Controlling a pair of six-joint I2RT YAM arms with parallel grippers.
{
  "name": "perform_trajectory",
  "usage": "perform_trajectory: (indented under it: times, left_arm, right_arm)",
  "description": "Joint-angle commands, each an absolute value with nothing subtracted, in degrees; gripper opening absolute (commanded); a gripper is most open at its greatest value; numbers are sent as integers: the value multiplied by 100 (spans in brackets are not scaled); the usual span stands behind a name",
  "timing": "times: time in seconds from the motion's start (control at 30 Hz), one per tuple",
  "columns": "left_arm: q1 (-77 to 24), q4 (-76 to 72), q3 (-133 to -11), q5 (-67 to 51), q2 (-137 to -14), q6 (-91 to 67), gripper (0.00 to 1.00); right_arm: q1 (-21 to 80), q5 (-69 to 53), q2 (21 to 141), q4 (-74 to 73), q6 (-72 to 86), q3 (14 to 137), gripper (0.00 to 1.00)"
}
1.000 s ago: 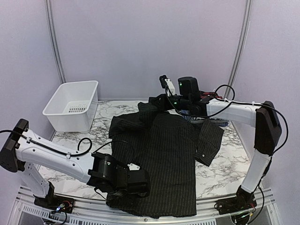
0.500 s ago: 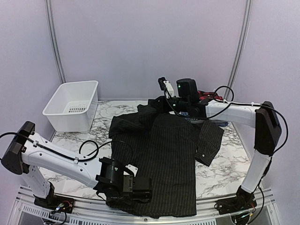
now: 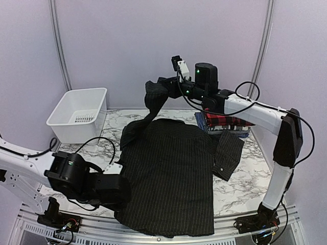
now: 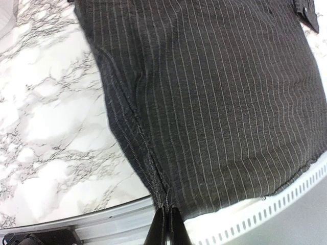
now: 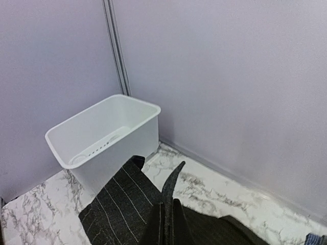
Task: Fold and stack the long sleeve shirts
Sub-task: Pick up the shirt from the center of the board, then fold the flattened shirt at the center of the board.
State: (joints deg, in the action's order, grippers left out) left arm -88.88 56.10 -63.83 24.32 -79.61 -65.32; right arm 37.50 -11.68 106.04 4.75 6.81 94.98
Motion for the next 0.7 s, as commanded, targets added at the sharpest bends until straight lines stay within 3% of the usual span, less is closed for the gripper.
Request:
perform_trajectory:
  times: [0.0, 0.17, 0.67]
  left_arm:
    - [-8871, 6055, -5980, 2265, -7163, -6670, 0]
    - [-8875, 6010, -5861, 1980, -6708, -6505, 0]
    - [-8878, 4928, -6012, 1299, -7330, -5366, 0]
  right_arm:
    - [3638, -897, 10813, 1089, 63, 9902, 0]
    - [3562, -762, 11009, 1221, -216, 10203, 0]
    - [3281, 1371, 10817, 432, -559, 10826, 0]
